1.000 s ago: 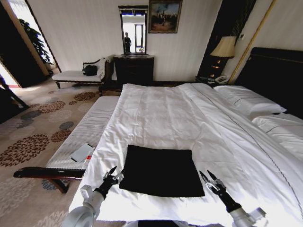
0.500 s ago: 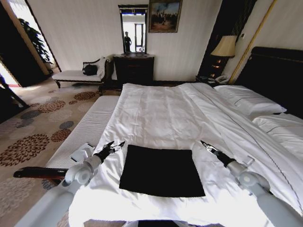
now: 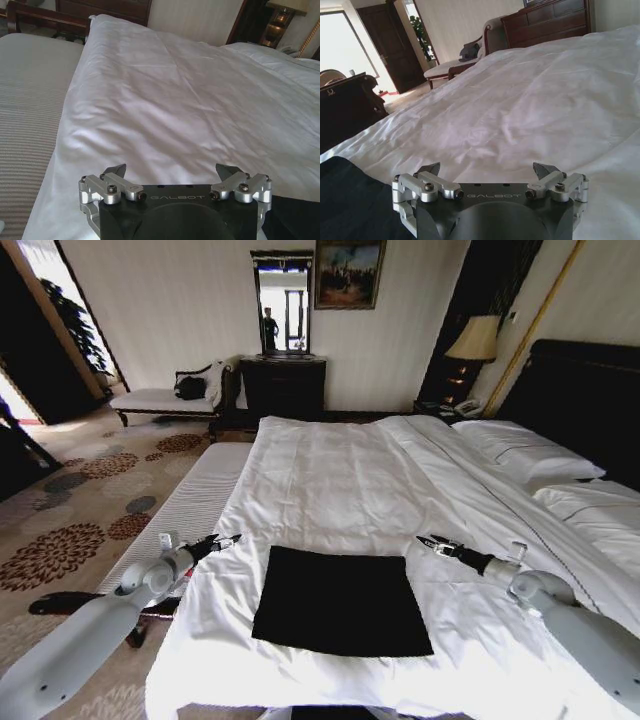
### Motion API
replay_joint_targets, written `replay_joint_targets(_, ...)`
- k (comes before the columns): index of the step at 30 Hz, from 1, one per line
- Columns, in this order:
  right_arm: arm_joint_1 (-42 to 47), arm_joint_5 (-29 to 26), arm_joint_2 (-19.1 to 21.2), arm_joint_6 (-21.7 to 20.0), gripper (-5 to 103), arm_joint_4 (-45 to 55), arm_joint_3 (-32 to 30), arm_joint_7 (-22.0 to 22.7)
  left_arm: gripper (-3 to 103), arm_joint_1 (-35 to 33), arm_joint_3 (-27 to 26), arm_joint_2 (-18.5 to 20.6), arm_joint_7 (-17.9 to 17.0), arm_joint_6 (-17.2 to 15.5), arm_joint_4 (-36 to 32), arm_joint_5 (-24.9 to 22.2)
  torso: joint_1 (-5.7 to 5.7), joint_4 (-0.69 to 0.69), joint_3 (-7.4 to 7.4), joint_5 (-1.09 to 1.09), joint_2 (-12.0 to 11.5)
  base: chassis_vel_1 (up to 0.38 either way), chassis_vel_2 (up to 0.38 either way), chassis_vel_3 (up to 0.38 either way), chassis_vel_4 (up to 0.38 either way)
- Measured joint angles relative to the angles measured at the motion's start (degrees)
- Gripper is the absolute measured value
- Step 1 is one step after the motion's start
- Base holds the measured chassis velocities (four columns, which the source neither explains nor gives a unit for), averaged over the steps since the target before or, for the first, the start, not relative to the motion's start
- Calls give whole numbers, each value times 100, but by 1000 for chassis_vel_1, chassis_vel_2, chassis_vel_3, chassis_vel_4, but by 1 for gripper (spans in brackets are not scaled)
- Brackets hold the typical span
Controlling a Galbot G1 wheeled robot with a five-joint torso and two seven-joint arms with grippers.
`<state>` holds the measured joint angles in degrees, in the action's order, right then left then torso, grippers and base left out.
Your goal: Fold the clothes on the bed.
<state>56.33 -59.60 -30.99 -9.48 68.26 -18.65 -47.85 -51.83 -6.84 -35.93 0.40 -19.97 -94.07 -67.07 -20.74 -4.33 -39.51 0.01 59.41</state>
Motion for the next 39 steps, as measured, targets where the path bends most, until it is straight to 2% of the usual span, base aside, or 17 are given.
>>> replay_joint_targets(4, -238, 367, 45, -127, 100, -437, 275, -670, 100, 500, 502, -83, 0, -39, 212, 167, 1, -1, 0, 1, 0, 0, 0, 0, 0)
replay_joint_targets(7, -240, 414, 14, -233, 100, -529, 328, -750, 100, 656, 648, -159, 0, -56, 208, 60, 1, -2, 1, -4, 1, 0, 0, 0, 0)
replay_joint_targets(8, -242, 412, -56, -295, 100, -580, 359, -687, 100, 714, 708, -213, 0, -92, 161, -181, 1, -2, 1, -3, 1, 0, 0, 0, 0)
replay_joint_targets(9, -242, 412, -56, -295, 100, -580, 359, -687, 100, 714, 708, -213, 0, -92, 161, -181, 1, -2, 1, -3, 1, 0, 0, 0, 0)
replay_joint_targets(14, -255, 256, -210, -385, 100, -556, 406, -431, 100, 737, 713, -380, -1, -451, -13, -1283, 1, 0, 0, 1, 0, 0, 0, 0, 0)
replay_joint_targets(15, -255, 256, -210, -385, 100, -556, 406, -431, 100, 737, 713, -380, -1, -451, -13, -1283, 1, 0, 0, 1, 0, 0, 0, 0, 0)
replay_joint_targets(20, -246, 176, -206, -406, 100, -401, 426, -192, 100, 628, 633, -650, -2, -840, -107, -1964, 2, 3, 1, -2, 1, 0, 0, 0, 0)
replay_joint_targets(24, -210, 154, -204, -414, 100, -310, 423, -108, 100, 631, 772, -810, -1, -895, -83, -1873, 1, -2, 1, 0, 1, 0, 0, 0, 0)
replay_joint_targets(39, -130, 132, -303, -430, 100, -191, 373, 106, 100, 822, 1044, -1013, 0, -820, 324, -1504, 1, 0, 1, 0, 1, 0, 0, 0, 0)
